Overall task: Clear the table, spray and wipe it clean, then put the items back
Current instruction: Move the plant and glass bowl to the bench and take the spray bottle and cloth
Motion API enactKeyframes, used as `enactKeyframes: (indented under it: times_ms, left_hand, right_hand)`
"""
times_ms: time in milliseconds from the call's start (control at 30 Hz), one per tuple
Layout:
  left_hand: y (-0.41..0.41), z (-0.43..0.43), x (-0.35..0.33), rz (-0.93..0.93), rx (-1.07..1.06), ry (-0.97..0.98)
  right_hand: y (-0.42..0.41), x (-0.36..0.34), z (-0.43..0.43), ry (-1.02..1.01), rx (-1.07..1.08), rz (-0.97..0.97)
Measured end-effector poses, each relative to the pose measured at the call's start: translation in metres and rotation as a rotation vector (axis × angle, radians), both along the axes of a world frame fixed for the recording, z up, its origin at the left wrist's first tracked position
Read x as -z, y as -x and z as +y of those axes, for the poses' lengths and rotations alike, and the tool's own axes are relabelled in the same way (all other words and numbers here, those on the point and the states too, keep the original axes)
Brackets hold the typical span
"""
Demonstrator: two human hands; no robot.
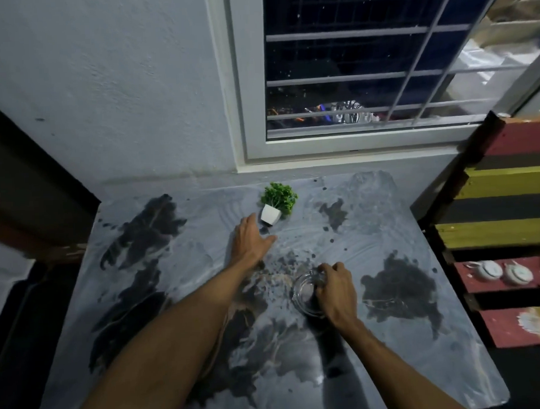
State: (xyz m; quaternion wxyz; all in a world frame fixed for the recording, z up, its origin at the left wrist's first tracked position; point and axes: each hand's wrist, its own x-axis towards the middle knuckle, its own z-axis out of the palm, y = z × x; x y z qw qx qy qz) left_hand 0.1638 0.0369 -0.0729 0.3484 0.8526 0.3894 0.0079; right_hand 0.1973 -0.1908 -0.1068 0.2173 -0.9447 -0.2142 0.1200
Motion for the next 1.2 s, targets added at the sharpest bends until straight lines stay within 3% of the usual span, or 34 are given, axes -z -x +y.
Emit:
enactKeyframes:
  times_ms: [333, 600, 800, 967, 1200]
  left_hand:
    - [-0.064, 0.0, 0.025, -0.103, -0.111, -0.118]
    - [-0.049, -0.082, -0.018, -0.287, -0.042, 0.025]
    - [-0.084, -0.209, -0.029, -0.378, 0.063, 0.168]
    - [-0.14, -0.358, -0.026, -0.429, 0.201, 0.289]
    - [-0.234, -0.56, 0.039, -0.339, 0.299, 0.423]
  right_hand:
    - [-0.022, 0.005, -0.006, -0.018, -0.092, -0.037]
    - [-0.047, -0.027, -0.073, -0.234, 0.188, 0.02]
    - [-0.099, -0.046, -0.192, -0.304, 0.406, -0.008]
    - [-0.162, -0.049, -0.34, -0.327, 0.585, -0.032]
    - [-0.261, 0.024, -0.545, -0.275, 0.852, 0.088]
